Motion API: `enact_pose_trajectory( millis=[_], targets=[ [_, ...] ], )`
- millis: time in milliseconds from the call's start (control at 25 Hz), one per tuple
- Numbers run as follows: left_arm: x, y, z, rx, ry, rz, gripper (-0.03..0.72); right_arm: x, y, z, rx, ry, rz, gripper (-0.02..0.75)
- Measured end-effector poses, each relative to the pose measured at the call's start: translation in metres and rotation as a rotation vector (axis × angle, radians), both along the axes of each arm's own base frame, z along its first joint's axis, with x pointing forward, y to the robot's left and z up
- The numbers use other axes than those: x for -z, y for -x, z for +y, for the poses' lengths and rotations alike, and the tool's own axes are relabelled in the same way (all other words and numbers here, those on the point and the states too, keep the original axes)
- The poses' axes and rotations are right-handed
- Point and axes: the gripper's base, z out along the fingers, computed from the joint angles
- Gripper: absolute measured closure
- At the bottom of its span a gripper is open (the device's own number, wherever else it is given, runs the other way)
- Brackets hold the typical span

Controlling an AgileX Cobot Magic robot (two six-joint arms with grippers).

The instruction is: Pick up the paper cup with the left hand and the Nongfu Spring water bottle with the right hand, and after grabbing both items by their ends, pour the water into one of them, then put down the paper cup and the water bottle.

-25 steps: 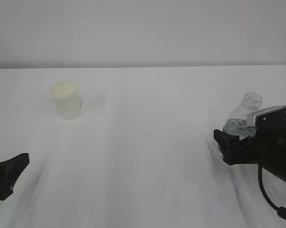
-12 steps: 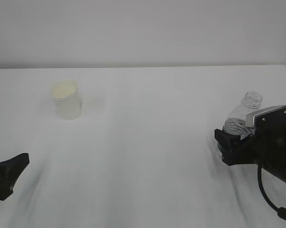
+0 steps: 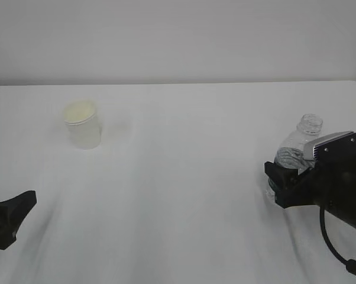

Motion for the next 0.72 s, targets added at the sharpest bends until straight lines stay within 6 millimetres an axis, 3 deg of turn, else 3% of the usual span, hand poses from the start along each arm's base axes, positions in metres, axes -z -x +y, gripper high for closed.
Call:
enact_pose_trajectory(
  millis=[480,720],
  targets=[
    [0.000,0.000,0.000,-0.004,0.000,0.000,0.106,-0.040,0.000,0.000,-0.014,0.014,-0.137,0.271],
    [0.000,-0.001,0.001,-0.019,0.002,-0.002,0.143,-0.050,0.002,0.000,-0.014,0.028,-0.144,0.271]
  ],
)
